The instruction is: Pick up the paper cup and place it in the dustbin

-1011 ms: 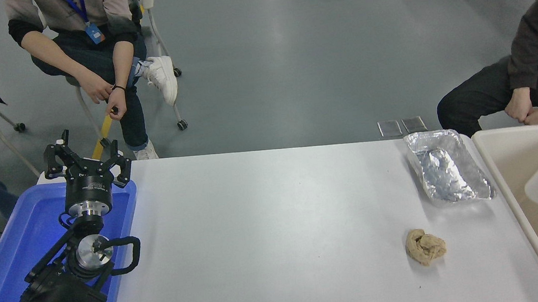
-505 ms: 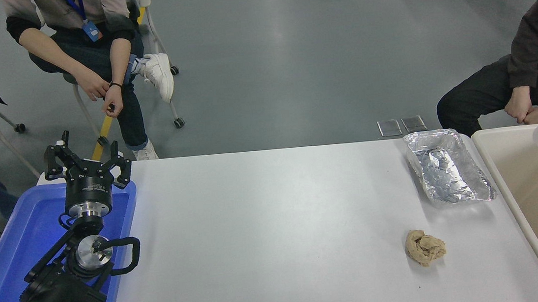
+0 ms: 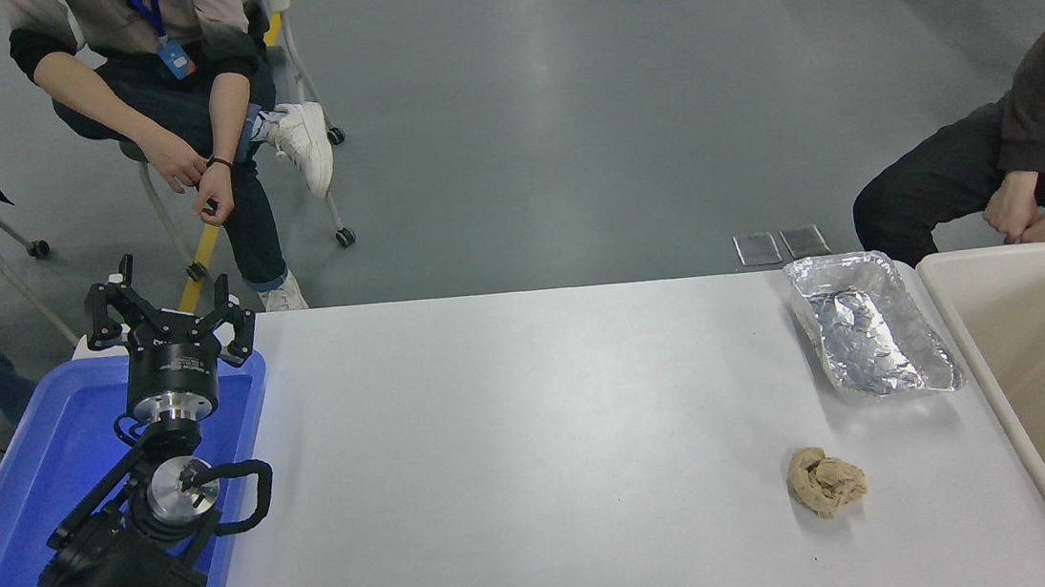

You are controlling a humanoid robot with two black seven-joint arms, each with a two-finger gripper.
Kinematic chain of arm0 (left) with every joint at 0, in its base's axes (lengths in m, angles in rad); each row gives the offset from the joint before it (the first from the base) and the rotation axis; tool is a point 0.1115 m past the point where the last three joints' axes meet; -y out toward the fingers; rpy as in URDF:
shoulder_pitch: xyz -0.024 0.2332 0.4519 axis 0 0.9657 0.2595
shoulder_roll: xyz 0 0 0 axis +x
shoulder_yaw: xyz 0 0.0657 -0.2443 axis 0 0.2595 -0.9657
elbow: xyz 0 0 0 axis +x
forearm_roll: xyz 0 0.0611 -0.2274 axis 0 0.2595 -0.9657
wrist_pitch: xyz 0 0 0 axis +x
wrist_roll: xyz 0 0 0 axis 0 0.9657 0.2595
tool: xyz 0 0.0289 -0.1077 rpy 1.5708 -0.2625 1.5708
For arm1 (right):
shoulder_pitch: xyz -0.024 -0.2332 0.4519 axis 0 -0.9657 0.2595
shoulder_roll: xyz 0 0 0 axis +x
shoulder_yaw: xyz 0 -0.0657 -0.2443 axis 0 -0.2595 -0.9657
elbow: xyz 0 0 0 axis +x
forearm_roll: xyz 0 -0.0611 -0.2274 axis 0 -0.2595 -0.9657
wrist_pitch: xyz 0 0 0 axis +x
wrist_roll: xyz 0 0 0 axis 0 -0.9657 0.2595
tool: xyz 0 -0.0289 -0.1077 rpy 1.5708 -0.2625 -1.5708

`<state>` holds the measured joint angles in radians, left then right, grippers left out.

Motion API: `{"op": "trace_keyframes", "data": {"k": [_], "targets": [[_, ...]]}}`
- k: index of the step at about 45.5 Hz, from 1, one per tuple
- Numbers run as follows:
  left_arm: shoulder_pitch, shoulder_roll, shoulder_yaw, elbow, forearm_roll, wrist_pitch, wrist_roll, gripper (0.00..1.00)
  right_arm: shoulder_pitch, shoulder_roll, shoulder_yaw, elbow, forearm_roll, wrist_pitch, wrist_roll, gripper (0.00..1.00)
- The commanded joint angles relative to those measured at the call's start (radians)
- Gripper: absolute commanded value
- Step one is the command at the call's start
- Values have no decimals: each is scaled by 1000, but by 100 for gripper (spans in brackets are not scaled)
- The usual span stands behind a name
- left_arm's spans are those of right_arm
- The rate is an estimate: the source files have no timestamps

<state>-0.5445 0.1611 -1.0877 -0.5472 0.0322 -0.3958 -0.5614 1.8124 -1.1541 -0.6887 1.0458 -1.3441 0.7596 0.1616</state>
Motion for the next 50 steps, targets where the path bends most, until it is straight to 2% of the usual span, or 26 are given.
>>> {"op": "trace_keyframes", "data": {"k": [1, 5, 14, 24, 30, 36, 40, 41, 42, 44, 45, 50], "targets": [[0, 0, 0, 0, 0, 0, 0, 99, -304, 106, 1, -222, -6, -172, 68, 0], [0, 0, 0, 0, 0, 0, 0, 99, -413, 151, 5, -305, 3, -249, 92, 0], [0, 0, 0, 0, 0, 0, 0, 99, -663, 275, 58, -473, 42, -405, 92, 0], [0, 0, 0, 0, 0, 0, 0, 99, -896, 404, 221, -622, 91, -482, 81, 0], [-2, 0, 0, 0, 0, 0, 0, 99, -993, 482, 319, -693, 92, -517, 65, 0], [-2, 0, 0, 0, 0, 0, 0, 99, -1053, 519, 412, -711, 91, -552, 24, 0], [-2, 0, 0, 1, 0, 0, 0, 99, -1071, 525, 440, -711, 91, -571, 15, 0], [-2, 0, 0, 1, 0, 0, 0, 99, -1073, 525, 443, -713, 91, -576, 13, 2], [-2, 0, 0, 0, 0, 0, 0, 99, -1073, 525, 448, -716, 92, -577, 13, 21], [-2, 0, 0, 0, 0, 0, 0, 99, -1073, 528, 457, -724, 94, -583, 13, 94], [-2, 0, 0, 0, 0, 0, 0, 99, -1073, 530, 466, -724, 98, -582, 12, 100], [-2, 0, 0, 0, 0, 0, 0, 99, -1070, 533, 479, -727, 103, -582, 13, 100]]}}
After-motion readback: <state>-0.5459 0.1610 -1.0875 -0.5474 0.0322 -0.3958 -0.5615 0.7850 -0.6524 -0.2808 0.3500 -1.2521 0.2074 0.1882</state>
